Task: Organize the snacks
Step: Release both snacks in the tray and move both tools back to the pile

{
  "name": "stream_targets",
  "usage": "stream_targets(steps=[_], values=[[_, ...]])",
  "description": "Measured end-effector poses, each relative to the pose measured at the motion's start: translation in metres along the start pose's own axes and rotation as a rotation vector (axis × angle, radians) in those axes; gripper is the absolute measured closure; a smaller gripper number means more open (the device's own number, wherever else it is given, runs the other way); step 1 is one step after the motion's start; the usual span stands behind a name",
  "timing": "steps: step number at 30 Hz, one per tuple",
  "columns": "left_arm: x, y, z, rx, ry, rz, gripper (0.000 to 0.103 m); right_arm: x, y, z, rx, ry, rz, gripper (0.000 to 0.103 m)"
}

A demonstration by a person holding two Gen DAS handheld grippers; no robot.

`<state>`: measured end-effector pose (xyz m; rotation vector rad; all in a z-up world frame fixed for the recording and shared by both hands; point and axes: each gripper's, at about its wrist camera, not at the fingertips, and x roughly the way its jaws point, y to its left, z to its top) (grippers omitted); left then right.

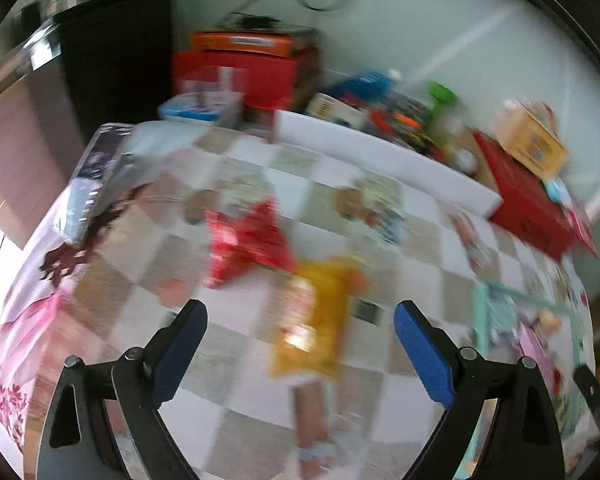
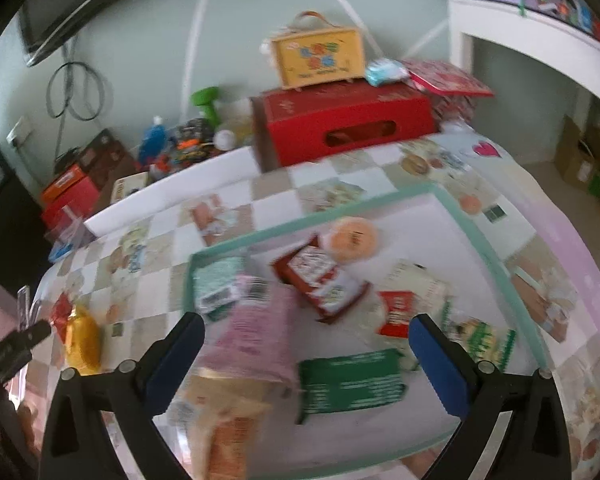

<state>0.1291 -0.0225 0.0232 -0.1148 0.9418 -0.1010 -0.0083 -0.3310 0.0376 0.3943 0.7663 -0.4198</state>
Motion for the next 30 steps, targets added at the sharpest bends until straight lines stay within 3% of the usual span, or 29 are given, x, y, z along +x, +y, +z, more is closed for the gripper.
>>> stream_targets(steps=[6,17,30], values=[[0.006,0.039,0.015,-0.077,-0.010,0.010,0.008,-0.003,0.056,0.001,-0.098,-0.029,0.074,0.000],[0.031,0.066,0.025,-0.114,0.062,-0.011,0.008,0.032,0.163,-0.015,-0.262,0.073,0.181,0.000],[0.047,0.091,0.035,-0.138,0.094,0.046,0.008,0.069,0.223,-0.025,-0.347,0.129,0.194,0.000]])
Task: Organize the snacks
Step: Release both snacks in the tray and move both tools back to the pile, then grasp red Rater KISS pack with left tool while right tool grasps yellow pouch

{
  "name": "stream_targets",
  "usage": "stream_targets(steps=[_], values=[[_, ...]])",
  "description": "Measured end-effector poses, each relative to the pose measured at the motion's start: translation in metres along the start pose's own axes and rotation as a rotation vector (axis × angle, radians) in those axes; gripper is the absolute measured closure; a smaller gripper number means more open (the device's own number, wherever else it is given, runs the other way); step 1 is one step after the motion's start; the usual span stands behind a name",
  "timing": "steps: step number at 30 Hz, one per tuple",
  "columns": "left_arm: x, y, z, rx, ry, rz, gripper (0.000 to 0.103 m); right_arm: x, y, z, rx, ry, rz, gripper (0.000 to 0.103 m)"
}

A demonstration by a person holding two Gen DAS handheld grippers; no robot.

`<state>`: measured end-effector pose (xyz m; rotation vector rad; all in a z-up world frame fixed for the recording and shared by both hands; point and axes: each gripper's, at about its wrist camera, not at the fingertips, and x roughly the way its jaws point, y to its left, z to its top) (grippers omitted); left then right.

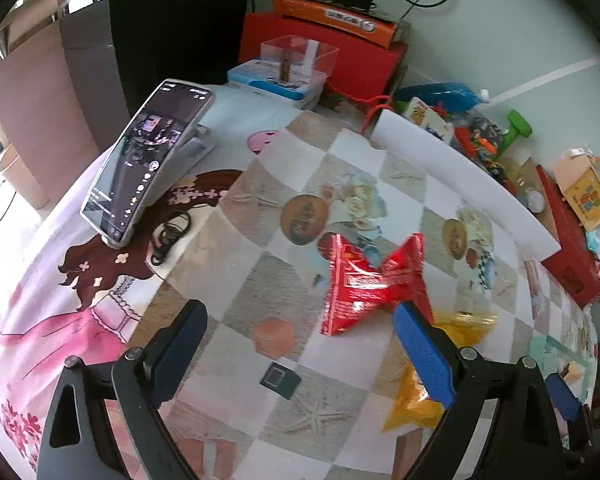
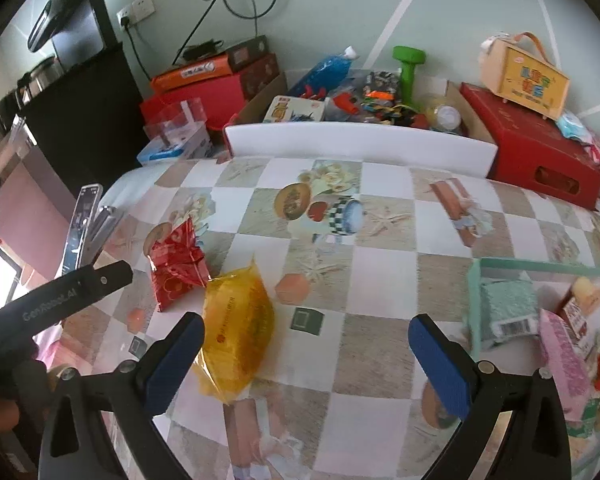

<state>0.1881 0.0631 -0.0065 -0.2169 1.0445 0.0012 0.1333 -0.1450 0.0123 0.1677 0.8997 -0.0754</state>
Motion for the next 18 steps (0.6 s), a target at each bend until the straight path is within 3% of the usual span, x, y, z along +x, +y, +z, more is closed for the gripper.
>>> stream_targets(steps=[18], values=[[0.013,0.002,0.010,-0.027,0.018,-0.050,0.008,0.046,0.034,-0.003,-0.066,0.079,0.035,0.000]])
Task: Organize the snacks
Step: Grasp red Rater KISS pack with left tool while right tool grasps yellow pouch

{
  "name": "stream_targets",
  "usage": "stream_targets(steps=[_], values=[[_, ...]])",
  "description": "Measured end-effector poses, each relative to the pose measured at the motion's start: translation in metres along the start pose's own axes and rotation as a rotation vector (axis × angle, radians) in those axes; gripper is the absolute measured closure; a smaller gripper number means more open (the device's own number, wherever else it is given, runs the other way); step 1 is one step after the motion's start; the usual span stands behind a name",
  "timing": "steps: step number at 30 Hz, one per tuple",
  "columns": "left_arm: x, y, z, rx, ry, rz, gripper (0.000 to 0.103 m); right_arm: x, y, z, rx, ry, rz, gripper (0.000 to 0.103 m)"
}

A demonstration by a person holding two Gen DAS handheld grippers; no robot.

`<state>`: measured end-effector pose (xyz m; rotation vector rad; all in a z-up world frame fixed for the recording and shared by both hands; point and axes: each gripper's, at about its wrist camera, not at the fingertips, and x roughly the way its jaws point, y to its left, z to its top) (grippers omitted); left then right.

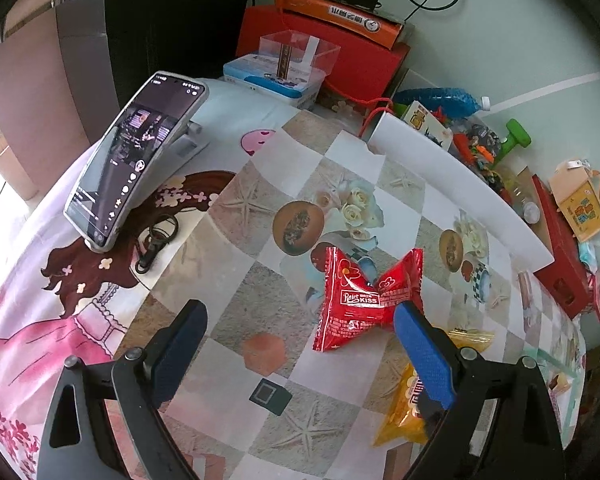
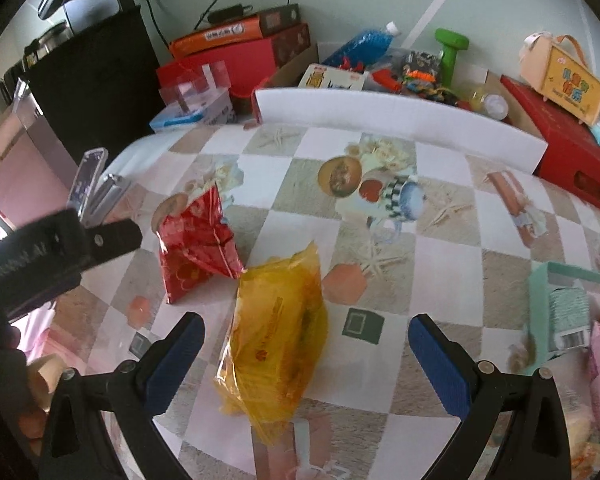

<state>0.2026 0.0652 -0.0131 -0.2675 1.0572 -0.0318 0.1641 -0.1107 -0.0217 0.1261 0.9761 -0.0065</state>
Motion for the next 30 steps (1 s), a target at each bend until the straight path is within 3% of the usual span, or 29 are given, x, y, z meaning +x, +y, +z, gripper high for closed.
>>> stream_targets(steps=[8,21,30], values=[[0.007,-0.001,-0.001,-0.002,0.013,0.009,0.008,0.013,-0.011,0.000,0.022,0.030,-0.027,0.000],[0.013,-0.027,-0.001,0.053,0.011,-0.073,0.008,0.007,-0.058,-0.003,0.147,0.027,-0.070,0.000],[0.030,-0.040,-0.003,0.064,0.026,-0.069,0.008,0.012,-0.065,-0.009,0.162,0.036,-0.059,0.000]])
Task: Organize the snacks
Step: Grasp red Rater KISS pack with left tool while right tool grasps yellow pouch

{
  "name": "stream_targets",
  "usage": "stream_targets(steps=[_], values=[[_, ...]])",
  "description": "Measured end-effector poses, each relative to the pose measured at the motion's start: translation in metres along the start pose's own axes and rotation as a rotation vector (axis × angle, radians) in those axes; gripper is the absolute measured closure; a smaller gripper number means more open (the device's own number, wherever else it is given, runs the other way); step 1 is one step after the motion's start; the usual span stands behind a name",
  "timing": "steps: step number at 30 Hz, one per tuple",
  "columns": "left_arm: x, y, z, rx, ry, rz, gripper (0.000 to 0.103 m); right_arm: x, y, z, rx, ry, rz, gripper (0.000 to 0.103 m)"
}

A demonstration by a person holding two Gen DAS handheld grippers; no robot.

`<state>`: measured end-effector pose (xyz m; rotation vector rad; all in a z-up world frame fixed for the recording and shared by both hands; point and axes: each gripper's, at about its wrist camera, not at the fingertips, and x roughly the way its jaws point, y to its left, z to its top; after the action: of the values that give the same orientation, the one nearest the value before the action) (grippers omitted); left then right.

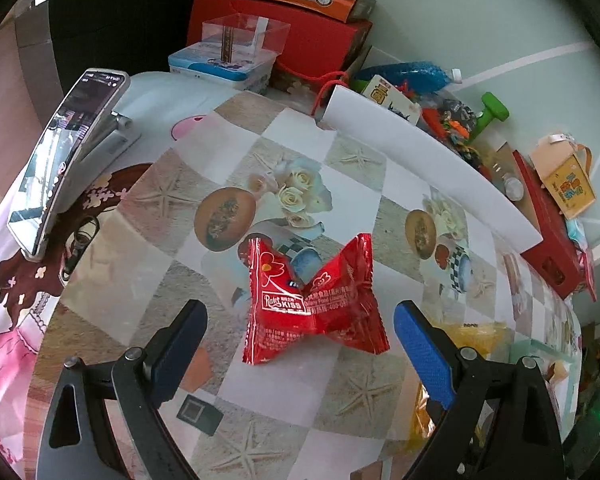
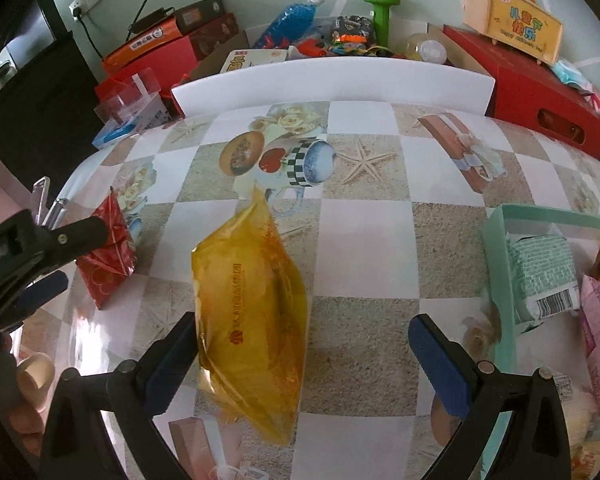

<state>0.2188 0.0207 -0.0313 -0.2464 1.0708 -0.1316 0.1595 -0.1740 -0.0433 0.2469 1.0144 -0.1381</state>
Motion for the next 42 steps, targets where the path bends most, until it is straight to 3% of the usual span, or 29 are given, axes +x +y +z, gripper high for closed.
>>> stream_targets(steps=[11,24,28,31,35,38,42], values=[[0.019,0.007,-0.001,-0.055,0.024,0.017,0.008,0.010,0.005,-0.004,-0.023,0.018,-0.015,0.000],[0.028,0.001,0.000,-0.025,0.016,0.032,0.008,0.019,0.028,-0.006,-0.135,0.013,-0.081,0.000],[0.026,0.000,0.001,-0.021,0.013,0.019,0.018,0.015,0.028,-0.005,-0.144,-0.010,-0.096,0.002],[0.026,-0.002,0.001,-0.007,0.017,0.021,0.036,0.008,0.027,-0.004,-0.140,-0.030,-0.089,0.010],[0.024,-0.002,0.001,0.000,0.026,0.022,0.044,-0.002,0.028,-0.002,-0.143,-0.055,-0.064,0.026],[0.021,0.000,0.001,0.000,0.021,0.026,0.045,-0.008,0.033,-0.002,-0.164,-0.063,-0.053,0.043],[0.014,0.001,0.001,0.001,0.007,0.015,0.046,-0.014,0.039,-0.005,-0.188,-0.070,-0.053,0.057]])
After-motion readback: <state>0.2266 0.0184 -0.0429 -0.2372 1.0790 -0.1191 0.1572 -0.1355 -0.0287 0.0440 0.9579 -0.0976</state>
